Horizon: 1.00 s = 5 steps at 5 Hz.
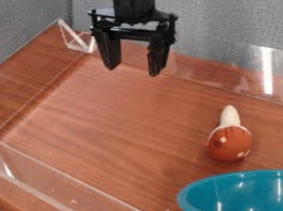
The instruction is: Put the mushroom in the blue bowl
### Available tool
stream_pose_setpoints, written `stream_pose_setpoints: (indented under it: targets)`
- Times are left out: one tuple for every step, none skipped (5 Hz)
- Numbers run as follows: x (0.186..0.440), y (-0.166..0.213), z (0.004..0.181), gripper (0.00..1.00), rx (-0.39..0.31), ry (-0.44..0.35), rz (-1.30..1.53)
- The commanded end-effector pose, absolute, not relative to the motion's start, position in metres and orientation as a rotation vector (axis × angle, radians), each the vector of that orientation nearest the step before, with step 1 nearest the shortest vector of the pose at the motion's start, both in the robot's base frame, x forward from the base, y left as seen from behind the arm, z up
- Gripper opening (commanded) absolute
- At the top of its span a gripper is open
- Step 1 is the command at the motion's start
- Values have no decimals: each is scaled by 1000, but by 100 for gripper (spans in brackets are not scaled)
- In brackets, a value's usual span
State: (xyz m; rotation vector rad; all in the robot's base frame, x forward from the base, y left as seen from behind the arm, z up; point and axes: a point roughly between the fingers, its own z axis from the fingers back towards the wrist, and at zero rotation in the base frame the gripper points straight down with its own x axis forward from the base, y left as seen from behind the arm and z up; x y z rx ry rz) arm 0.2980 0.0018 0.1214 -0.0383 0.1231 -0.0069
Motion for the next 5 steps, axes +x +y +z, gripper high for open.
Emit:
stream_pose_setpoints:
  targets:
    - [304,4,148,100,-42,35,-7]
    - [304,2,153,100,-44,27,-13]
    - [302,1,156,100,-43,23,-20]
    - [301,-1,158,100,-44,18,-26]
    - [301,-3,159,100,-42,17,-29]
